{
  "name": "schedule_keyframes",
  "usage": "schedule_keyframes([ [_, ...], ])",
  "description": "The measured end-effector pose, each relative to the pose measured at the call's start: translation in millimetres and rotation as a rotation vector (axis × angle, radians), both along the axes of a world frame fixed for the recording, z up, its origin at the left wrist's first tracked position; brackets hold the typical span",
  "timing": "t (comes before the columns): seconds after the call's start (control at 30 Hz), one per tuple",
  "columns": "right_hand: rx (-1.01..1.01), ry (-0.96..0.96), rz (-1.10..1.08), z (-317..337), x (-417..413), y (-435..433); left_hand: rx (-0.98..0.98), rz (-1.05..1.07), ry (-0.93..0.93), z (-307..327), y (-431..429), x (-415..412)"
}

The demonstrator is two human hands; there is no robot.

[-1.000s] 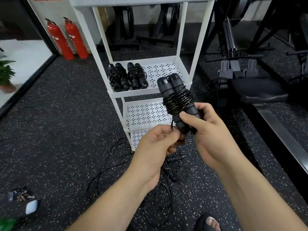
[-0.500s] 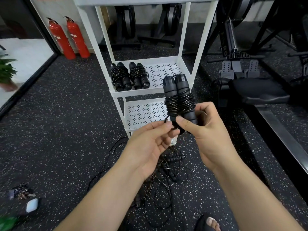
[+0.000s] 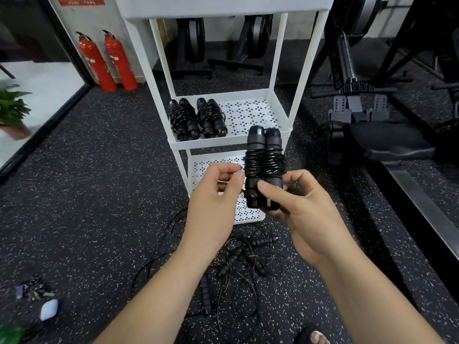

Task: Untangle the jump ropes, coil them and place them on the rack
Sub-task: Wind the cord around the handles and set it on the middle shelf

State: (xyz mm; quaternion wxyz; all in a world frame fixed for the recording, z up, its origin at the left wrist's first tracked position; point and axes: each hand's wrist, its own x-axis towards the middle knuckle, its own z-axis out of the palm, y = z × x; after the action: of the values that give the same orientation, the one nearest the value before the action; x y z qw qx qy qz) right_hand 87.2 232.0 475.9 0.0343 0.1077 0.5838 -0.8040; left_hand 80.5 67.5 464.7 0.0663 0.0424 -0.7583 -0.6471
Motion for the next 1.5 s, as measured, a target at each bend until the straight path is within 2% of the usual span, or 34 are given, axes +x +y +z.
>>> schedule_keyframes([
  [0.1,-0.041,-0.056,-0.011,6.9,-1.5,2.8,-0.048,-0.017,0.0,0.1,-3.2,-4.6],
  [0.23,-0.058,-0.12,-0.014,17.4,-9.3,7.9,0.037,-0.027,-0.029,6.7,-9.8,-14.5],
  [0.37,-0.082,-0.117,0.011,26.4,-26.3,3.6,0.251,-0.056,-0.166,11.5,-14.6,-25.9],
  [0.5,-0.063,-0.082,0.099,37.4,-53.0,-9.2,0.482,-0.13,-0.387,15.8,-20.8,-34.7],
  [0.57,-0.027,-0.052,0.152,42.7,-66.0,-14.6,0.597,-0.129,-0.421,18.1,-25.9,-39.3],
  [0.67,0.126,-0.001,0.203,43.6,-74.4,-21.1,0.656,-0.076,-0.43,17.5,-41.1,-48.0],
  [0.83,0.442,0.118,0.184,27.9,-70.2,-24.3,0.588,-0.098,-0.487,18.0,-55.8,-50.6],
  [1.0,0.625,0.179,0.181,15.9,-57.9,-25.5,0.803,0.017,-0.531,23.7,-61.5,-52.4],
  [1.13,0.791,0.256,0.16,20.3,-50.1,-33.2,0.913,0.104,-0.491,28.1,-63.4,-52.3],
  [1.17,0.763,0.245,0.178,21.0,-49.2,-34.8,0.908,0.127,-0.456,27.6,-63.8,-53.0],
  [1.23,0.54,0.156,0.242,21.4,-47.6,-37.6,0.786,0.186,-0.328,23.8,-66.4,-54.7],
  [1.3,0.309,0.057,0.284,20.1,-46.1,-38.2,0.497,0.24,-0.161,19.5,-67.2,-53.8],
  [1.37,0.188,0.003,0.274,19.0,-46.3,-36.2,0.234,0.25,-0.054,14.7,-63.0,-50.7],
  [1.43,0.121,-0.012,0.26,17.6,-46.8,-33.9,0.213,0.19,-0.068,11.4,-56.6,-49.1],
  [1.5,0.111,-0.009,0.266,15.1,-46.7,-31.8,0.313,0.088,-0.129,9.1,-49.3,-49.8],
])
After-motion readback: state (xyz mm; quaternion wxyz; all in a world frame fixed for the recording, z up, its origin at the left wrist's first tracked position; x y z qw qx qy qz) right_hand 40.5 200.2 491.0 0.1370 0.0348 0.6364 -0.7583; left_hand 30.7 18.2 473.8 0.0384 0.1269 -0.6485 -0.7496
